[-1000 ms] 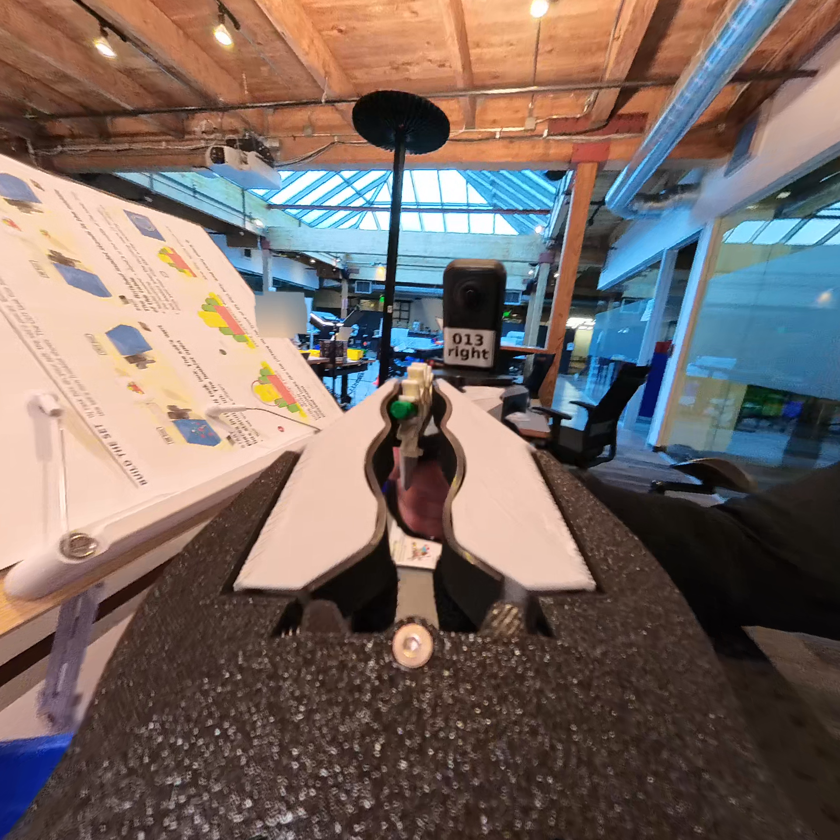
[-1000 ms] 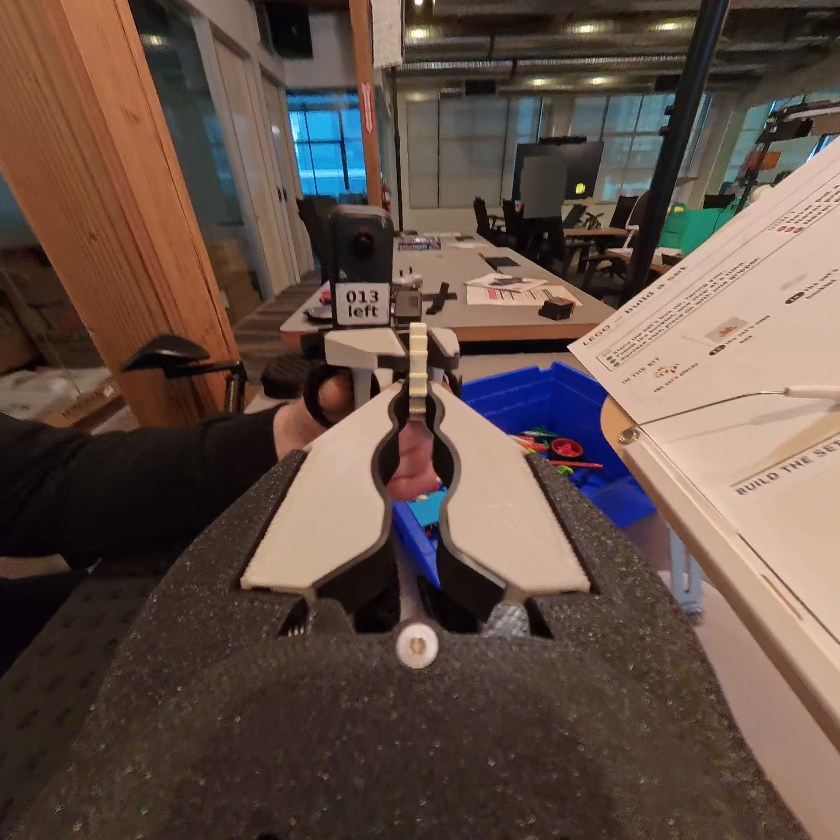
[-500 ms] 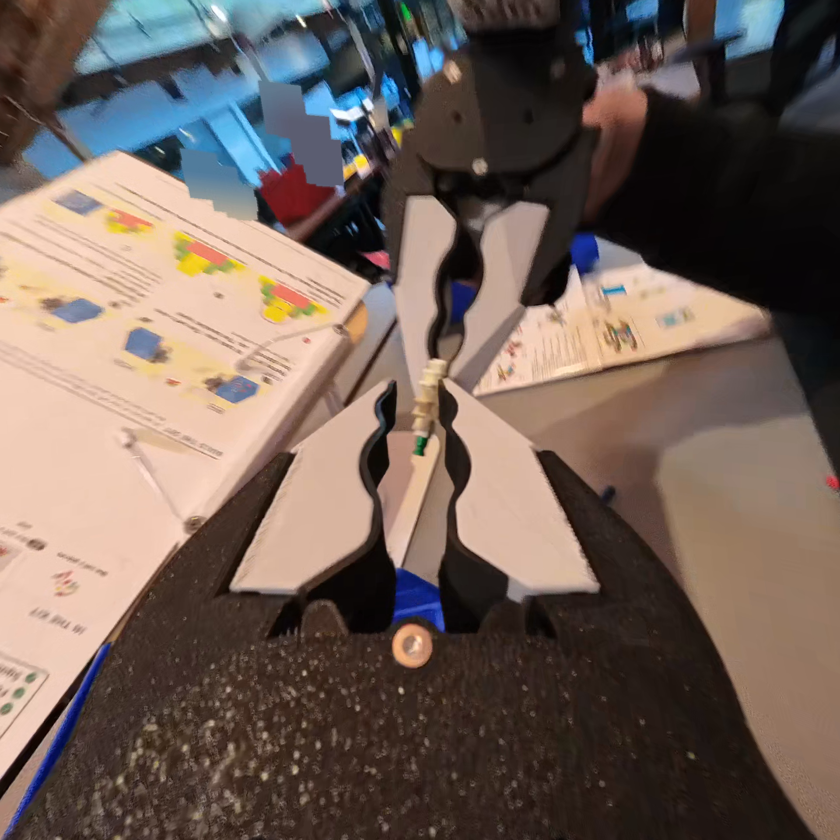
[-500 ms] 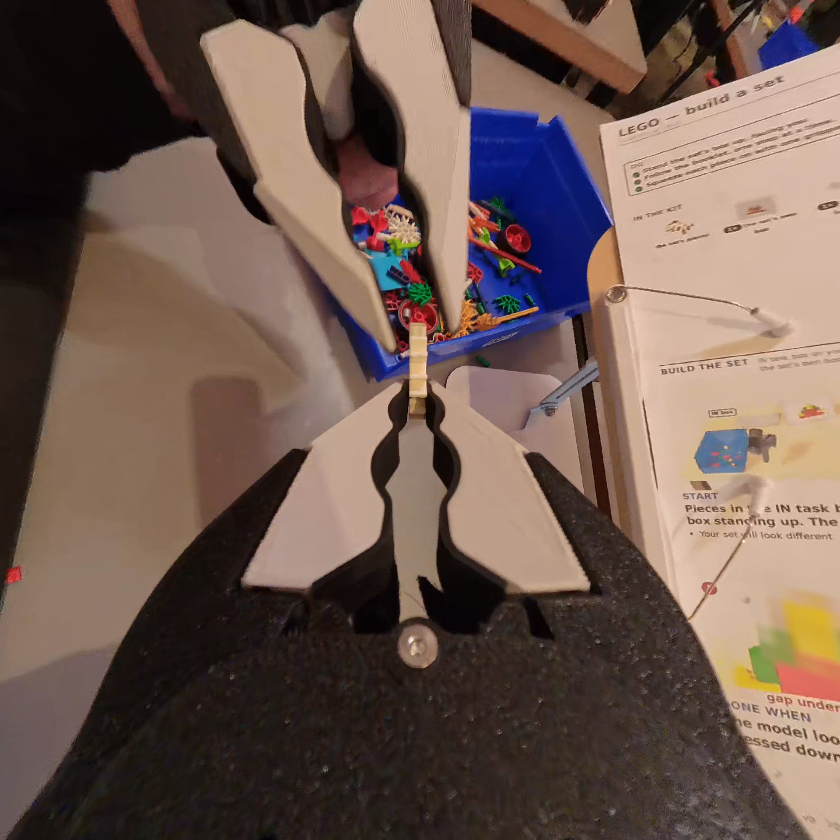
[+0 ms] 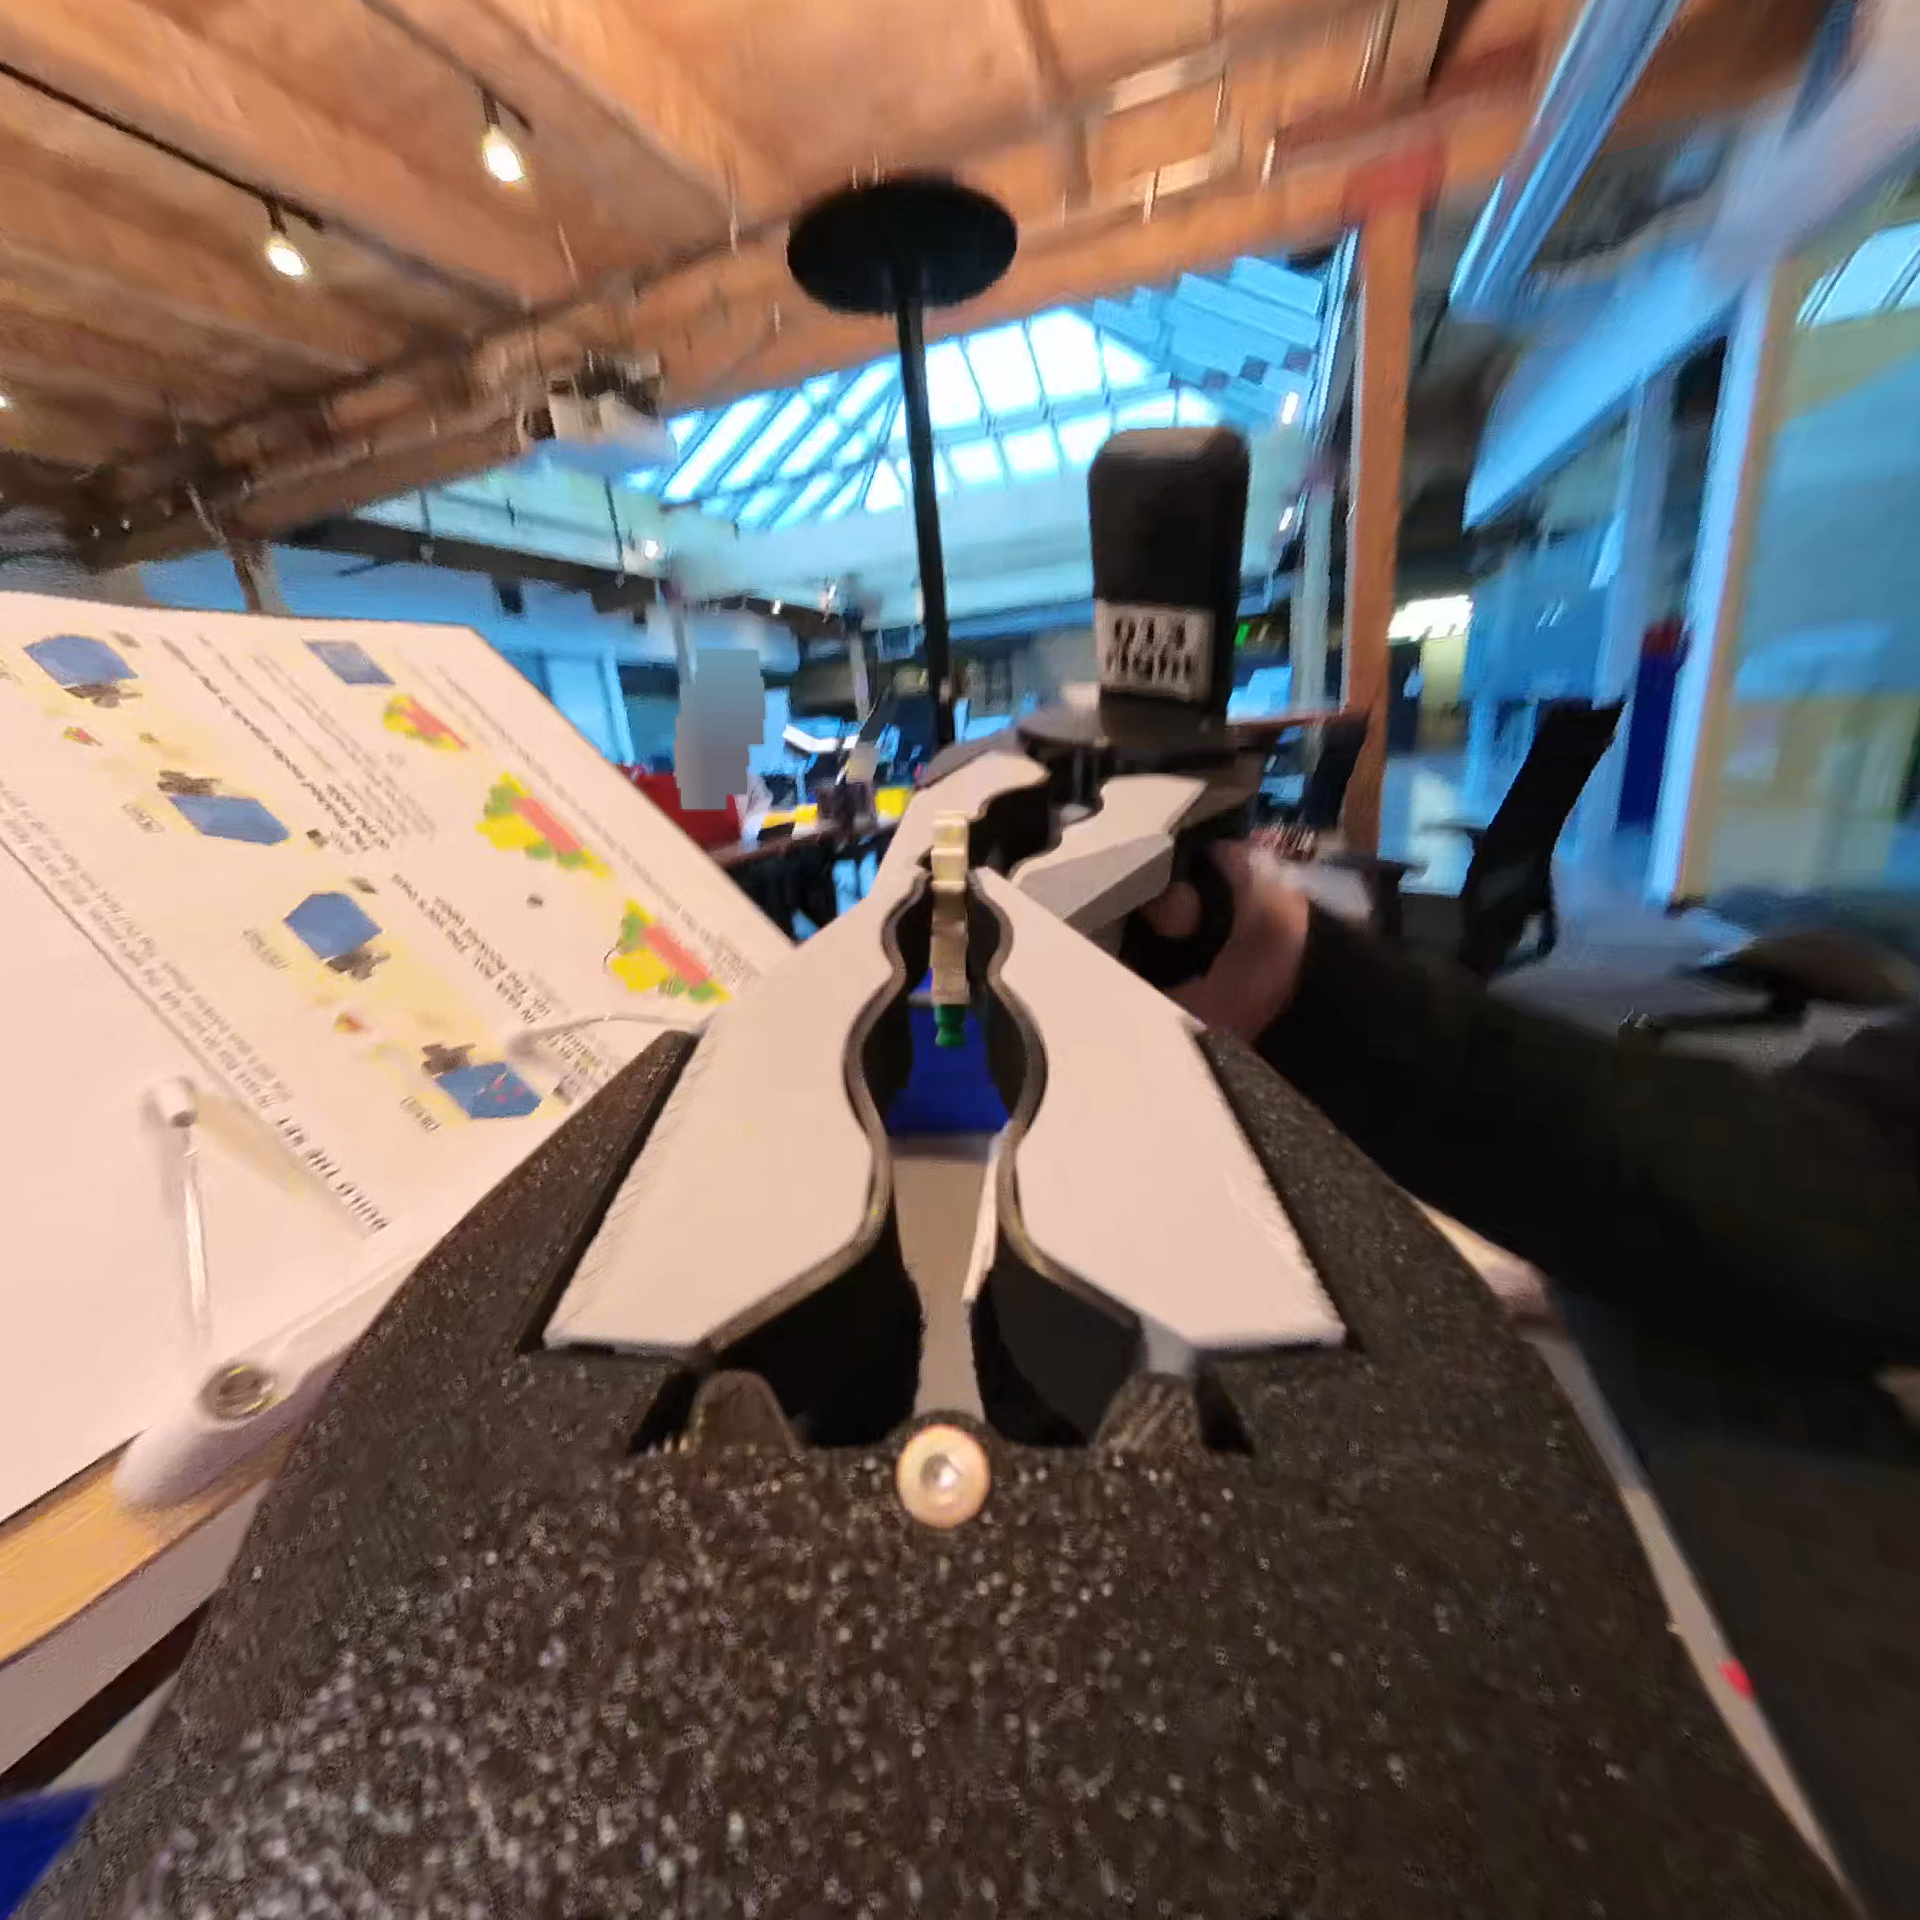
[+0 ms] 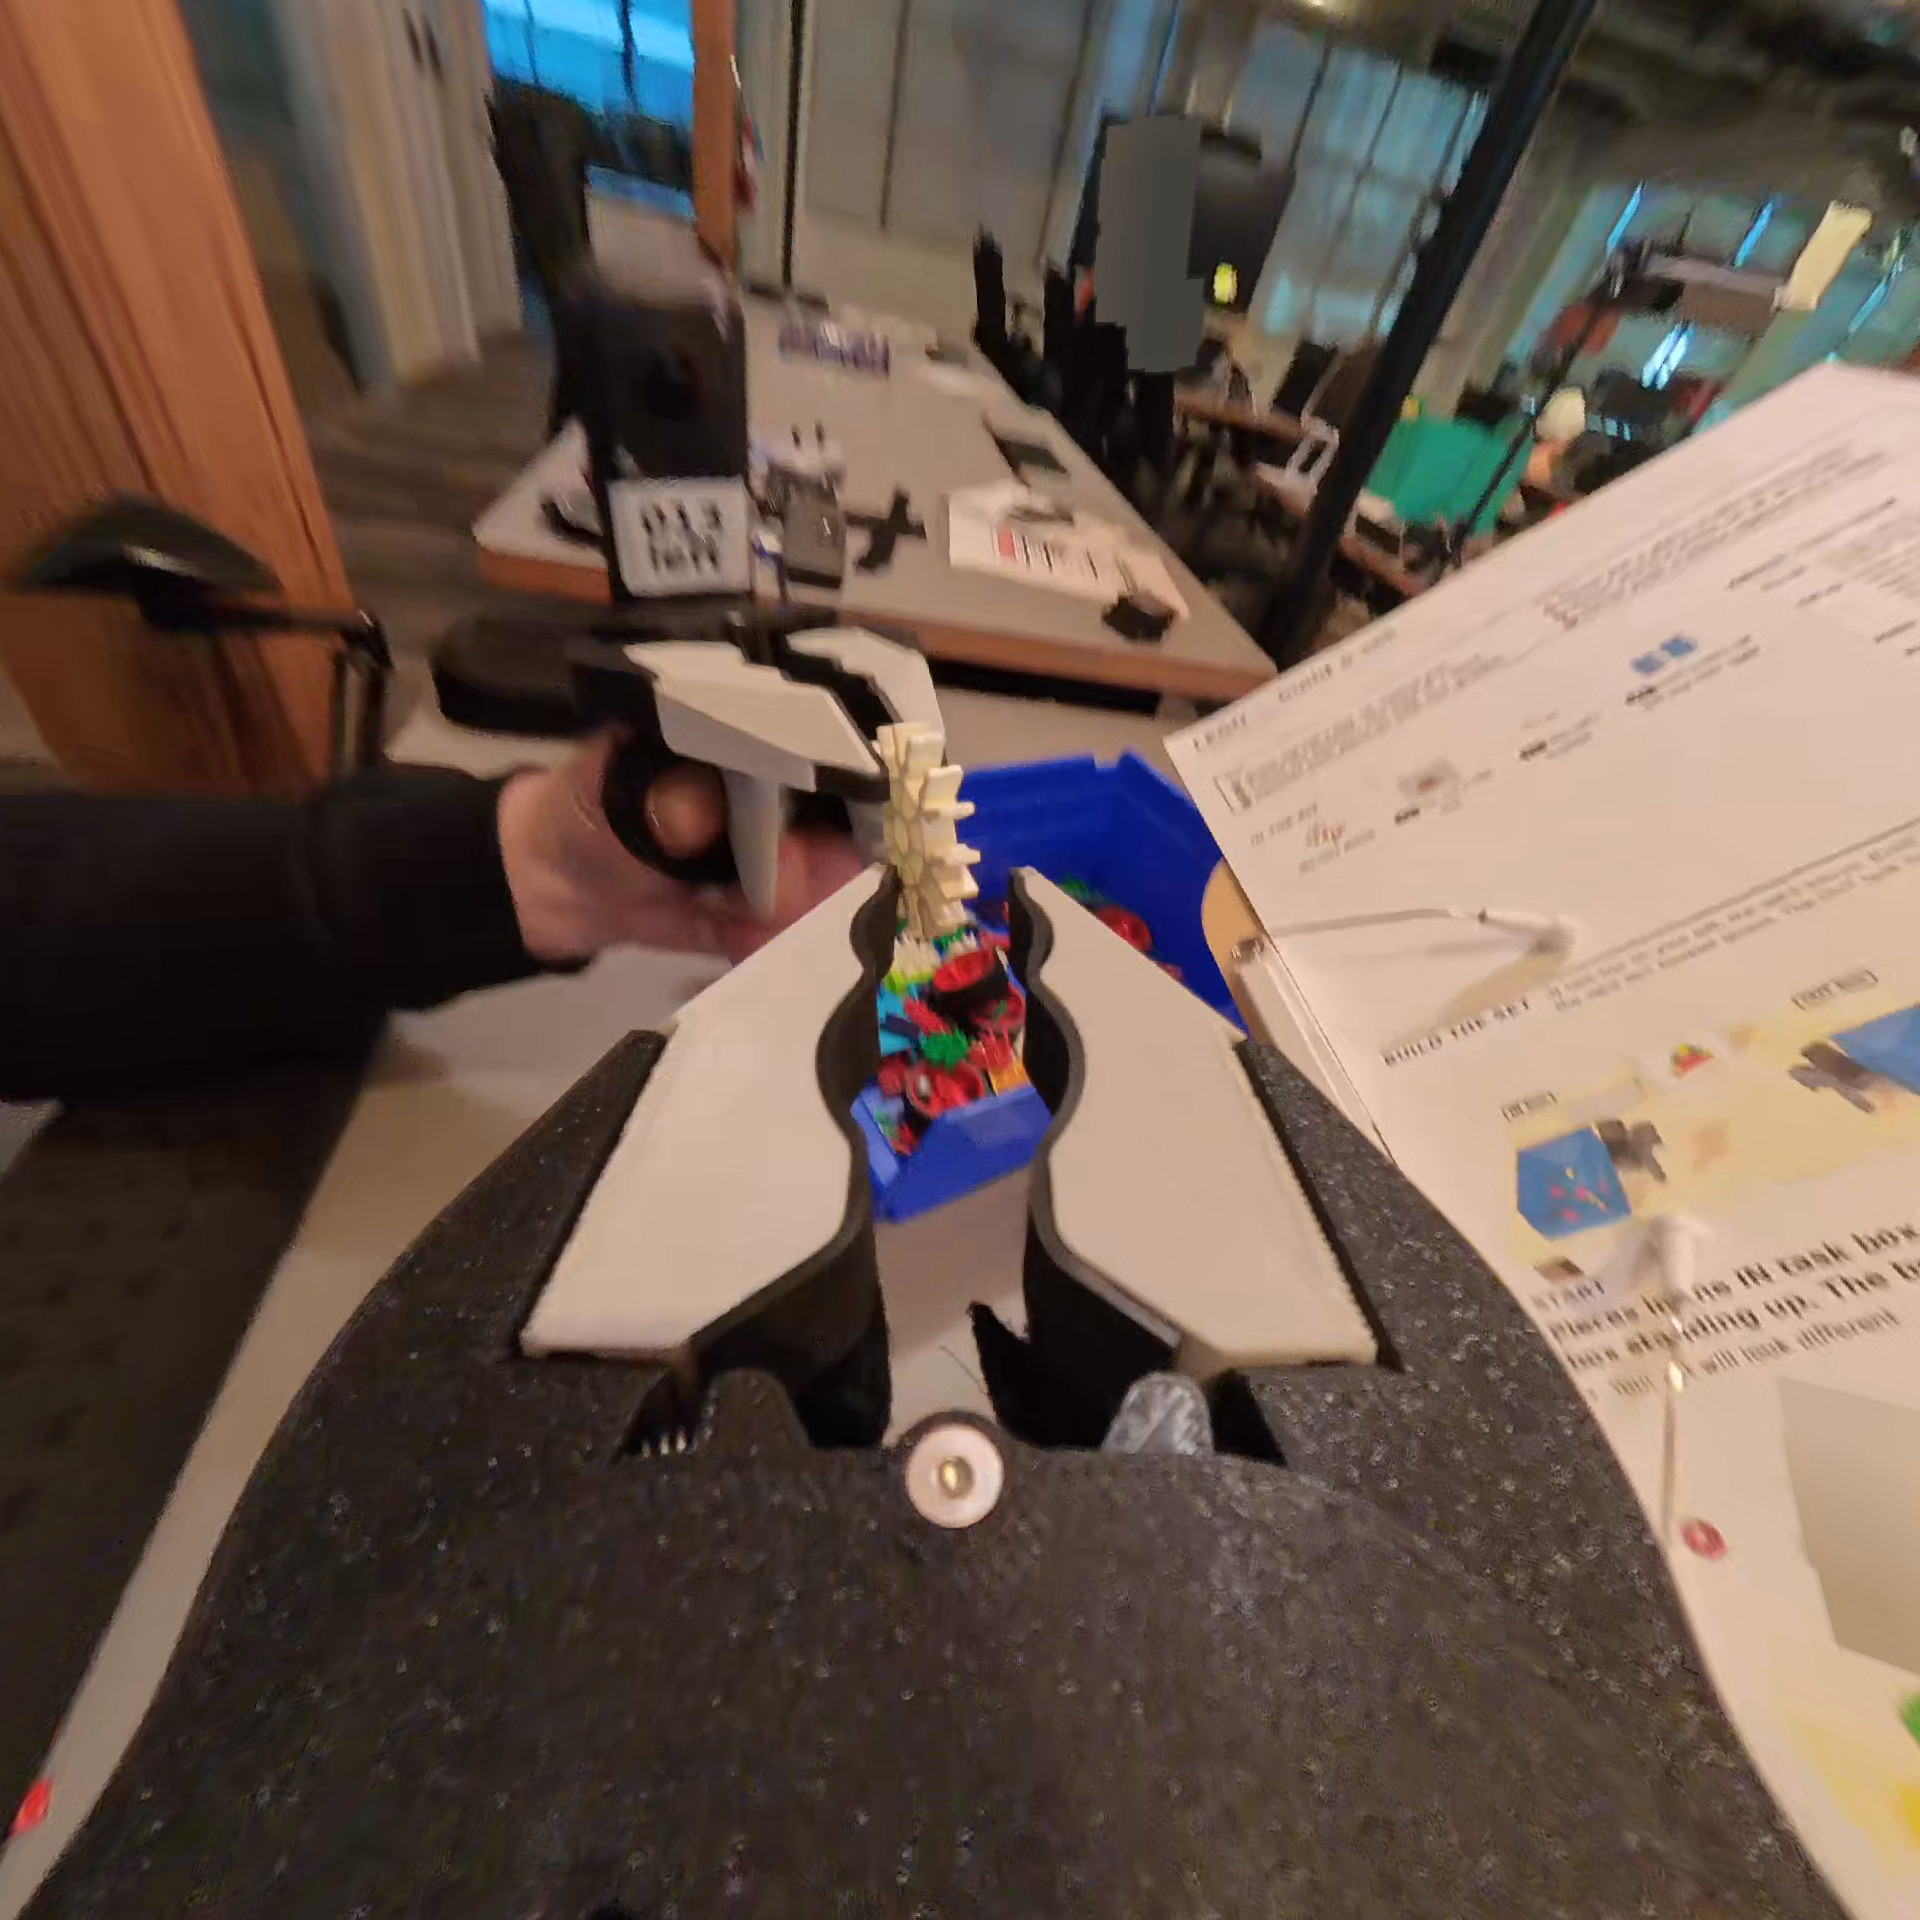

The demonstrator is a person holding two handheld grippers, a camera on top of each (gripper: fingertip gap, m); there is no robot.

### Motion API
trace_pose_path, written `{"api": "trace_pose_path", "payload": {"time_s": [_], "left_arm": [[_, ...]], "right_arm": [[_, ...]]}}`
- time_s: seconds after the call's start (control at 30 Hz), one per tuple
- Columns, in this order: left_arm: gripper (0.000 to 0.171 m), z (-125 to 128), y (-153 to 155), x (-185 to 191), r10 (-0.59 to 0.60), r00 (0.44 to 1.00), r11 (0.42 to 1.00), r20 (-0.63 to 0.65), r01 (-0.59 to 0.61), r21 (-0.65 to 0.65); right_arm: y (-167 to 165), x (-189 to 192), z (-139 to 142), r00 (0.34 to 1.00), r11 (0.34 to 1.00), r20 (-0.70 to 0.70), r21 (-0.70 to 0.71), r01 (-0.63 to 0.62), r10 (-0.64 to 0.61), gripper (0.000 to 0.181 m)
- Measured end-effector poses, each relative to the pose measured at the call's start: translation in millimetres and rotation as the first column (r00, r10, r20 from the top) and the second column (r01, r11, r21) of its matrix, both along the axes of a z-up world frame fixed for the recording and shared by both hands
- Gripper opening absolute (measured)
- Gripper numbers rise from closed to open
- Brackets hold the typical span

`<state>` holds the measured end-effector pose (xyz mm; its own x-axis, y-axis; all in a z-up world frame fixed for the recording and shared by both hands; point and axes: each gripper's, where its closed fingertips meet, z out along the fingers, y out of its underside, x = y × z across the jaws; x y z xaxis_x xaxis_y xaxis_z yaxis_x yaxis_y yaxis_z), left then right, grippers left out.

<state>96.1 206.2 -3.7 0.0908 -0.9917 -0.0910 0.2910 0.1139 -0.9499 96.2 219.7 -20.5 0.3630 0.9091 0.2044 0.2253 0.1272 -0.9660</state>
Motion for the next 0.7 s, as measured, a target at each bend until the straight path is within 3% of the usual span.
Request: {"api": "trace_pose_path", "payload": {"time_s": [0.1,0.2,0.3,0.4,0.6,0.7], "left_arm": [[0.004,3,-2,0,-0.067,0.995,0.996,0.073,0.071,-0.049],[0.008,-16,3,2,-0.049,0.996,0.999,-0.077,0.047,-0.028],[0.011,-39,6,2,0.065,0.964,0.993,-0.26,-0.038,0.109],[0.017,-46,0,7,0.123,0.934,0.978,-0.336,-0.057,0.199],[0.012,-77,-11,17,0.181,0.84,0.951,-0.512,-0.017,0.309],[0.006,-79,-10,17,0.178,0.838,0.952,-0.516,-0.014,0.306]], "right_arm": [[-5,-4,4,0.999,0.999,-0.029,0.012,-0.045,0.045,0.01],[-6,2,-12,0.991,0.999,0.136,0.035,0.0,-0.005,0.003],[-4,12,-38,0.9,0.988,0.416,0.126,0.086,-0.131,0.004],[-10,17,-52,0.803,0.98,0.566,0.168,0.109,-0.186,0.003],[-17,15,-69,0.738,0.985,0.654,0.154,0.084,-0.165,0.004],[-14,15,-69,0.733,0.982,0.656,0.168,0.089,-0.179,0.004]]}}
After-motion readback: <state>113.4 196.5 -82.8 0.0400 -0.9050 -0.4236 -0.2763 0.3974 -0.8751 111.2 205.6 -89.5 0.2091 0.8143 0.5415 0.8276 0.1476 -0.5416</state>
